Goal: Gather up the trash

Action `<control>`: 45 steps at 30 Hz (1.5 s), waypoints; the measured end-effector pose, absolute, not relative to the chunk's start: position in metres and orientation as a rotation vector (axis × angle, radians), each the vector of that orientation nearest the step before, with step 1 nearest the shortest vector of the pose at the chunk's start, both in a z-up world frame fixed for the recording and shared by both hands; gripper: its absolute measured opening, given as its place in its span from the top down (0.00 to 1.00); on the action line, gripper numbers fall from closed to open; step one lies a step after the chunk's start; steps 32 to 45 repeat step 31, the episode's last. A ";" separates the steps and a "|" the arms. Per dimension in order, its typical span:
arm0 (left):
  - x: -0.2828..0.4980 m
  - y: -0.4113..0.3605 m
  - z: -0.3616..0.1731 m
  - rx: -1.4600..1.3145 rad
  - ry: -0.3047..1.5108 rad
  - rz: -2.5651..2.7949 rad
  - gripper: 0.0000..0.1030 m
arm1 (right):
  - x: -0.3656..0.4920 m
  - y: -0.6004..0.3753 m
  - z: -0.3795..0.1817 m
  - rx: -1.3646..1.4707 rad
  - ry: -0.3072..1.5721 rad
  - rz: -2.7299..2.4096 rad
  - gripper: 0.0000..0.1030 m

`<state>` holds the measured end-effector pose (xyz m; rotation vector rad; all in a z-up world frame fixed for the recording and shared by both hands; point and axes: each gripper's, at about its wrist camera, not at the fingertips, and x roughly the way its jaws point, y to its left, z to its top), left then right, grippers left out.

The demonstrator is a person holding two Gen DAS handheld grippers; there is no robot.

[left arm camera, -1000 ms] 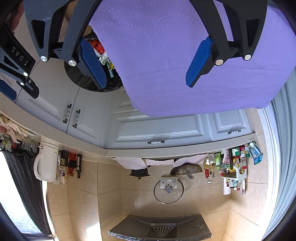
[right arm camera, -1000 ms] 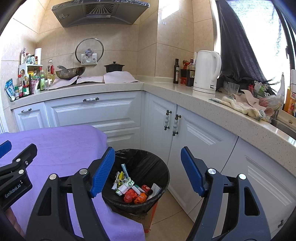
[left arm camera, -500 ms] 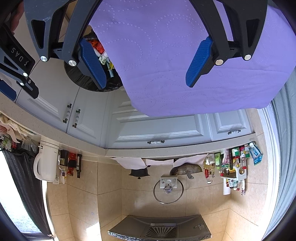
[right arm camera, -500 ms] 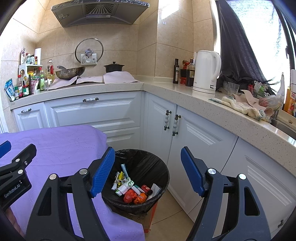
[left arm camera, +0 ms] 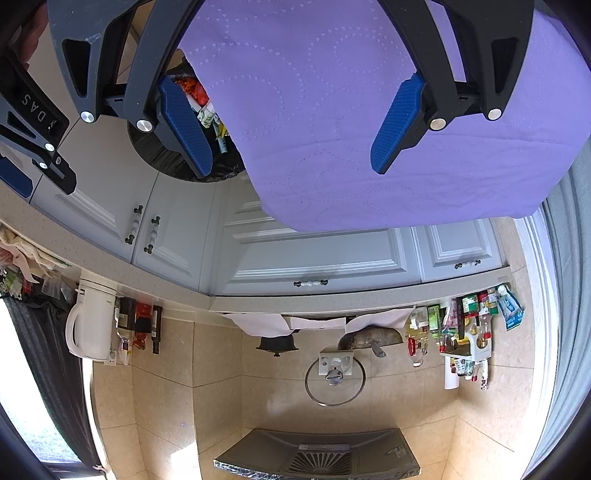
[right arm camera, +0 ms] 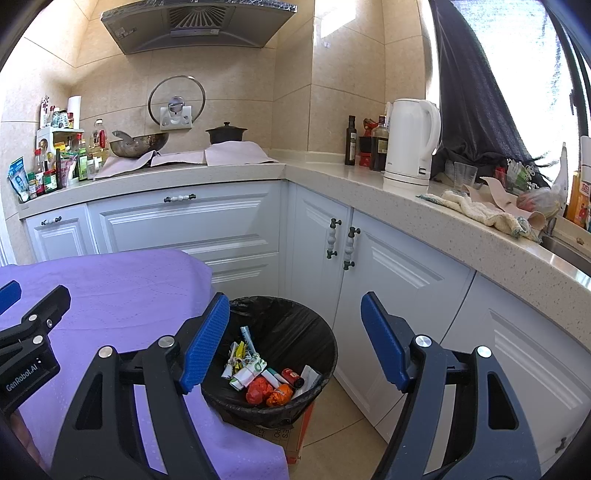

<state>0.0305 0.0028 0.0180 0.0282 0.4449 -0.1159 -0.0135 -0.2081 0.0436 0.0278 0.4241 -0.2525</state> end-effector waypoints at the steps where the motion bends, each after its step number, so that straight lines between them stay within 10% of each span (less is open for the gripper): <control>1: 0.031 0.003 0.018 0.030 0.445 -0.117 0.17 | -0.013 -0.208 0.044 0.027 0.424 -0.252 0.30; 45: 0.045 0.016 0.009 0.040 0.506 -0.088 0.16 | -0.007 -0.190 0.030 0.010 0.457 -0.207 0.24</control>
